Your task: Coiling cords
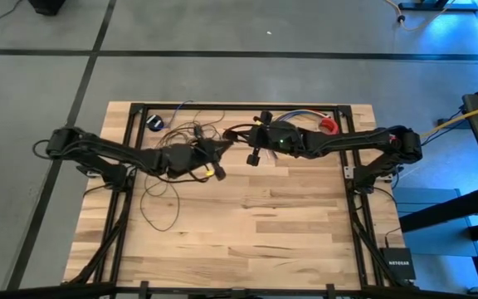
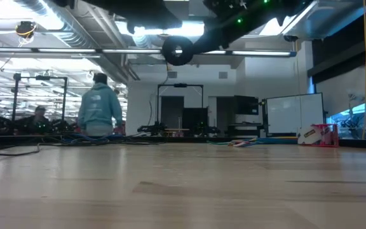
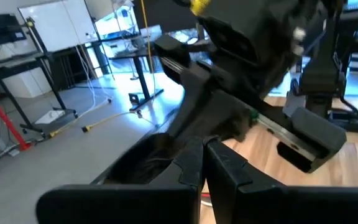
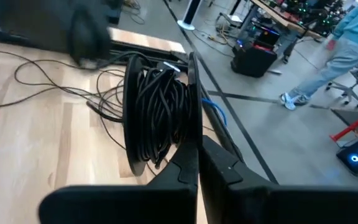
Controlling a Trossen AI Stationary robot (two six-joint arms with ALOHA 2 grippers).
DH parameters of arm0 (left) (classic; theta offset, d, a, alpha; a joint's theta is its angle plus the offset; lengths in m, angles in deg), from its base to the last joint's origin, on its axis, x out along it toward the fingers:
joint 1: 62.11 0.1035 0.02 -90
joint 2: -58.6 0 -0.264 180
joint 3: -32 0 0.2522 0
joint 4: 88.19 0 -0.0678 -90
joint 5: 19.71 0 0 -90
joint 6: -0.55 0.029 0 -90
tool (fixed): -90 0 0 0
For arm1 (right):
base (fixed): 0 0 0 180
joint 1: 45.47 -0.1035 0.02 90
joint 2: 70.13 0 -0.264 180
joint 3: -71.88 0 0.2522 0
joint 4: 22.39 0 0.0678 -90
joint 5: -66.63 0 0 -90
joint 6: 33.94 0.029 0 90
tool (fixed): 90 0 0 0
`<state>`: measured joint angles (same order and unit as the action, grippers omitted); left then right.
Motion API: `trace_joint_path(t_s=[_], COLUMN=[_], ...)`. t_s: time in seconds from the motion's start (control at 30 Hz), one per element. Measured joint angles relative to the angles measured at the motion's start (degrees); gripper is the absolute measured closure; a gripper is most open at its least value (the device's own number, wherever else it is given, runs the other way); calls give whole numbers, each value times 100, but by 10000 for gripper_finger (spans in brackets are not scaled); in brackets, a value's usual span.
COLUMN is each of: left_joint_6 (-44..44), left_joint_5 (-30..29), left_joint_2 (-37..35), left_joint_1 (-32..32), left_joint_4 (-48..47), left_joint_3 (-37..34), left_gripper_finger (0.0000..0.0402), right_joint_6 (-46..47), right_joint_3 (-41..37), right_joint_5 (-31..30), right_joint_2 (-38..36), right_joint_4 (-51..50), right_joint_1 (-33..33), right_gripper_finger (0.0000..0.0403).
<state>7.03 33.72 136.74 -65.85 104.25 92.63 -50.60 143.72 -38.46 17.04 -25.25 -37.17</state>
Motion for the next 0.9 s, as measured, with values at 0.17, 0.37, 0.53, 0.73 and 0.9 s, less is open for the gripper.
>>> trace_joint_path(t_s=[0.17,0.37,0.53,0.73,0.9], left_joint_6=[-152,281,806,578,262], left_joint_5=[-7,-217,-1340,-1894,-1532], left_joint_2=[374,388,-182,-720,-730], left_joint_1=[0,-69,-266,-230,-119], left_joint_4=[36,-276,-1053,-2098,-1973], left_joint_3=[201,398,718,758,765], left_gripper_finger=[392,392,391,391,391], right_joint_6=[140,146,144,143,142], right_joint_3=[0,0,0,0,0], right_joint_5=[-31,-16,-57,-36,112], right_joint_2=[0,0,0,0,0], right_joint_4=[190,143,122,63,204], right_joint_1=[-2,0,0,0,0], right_gripper_finger=[402,402,402,402,402])
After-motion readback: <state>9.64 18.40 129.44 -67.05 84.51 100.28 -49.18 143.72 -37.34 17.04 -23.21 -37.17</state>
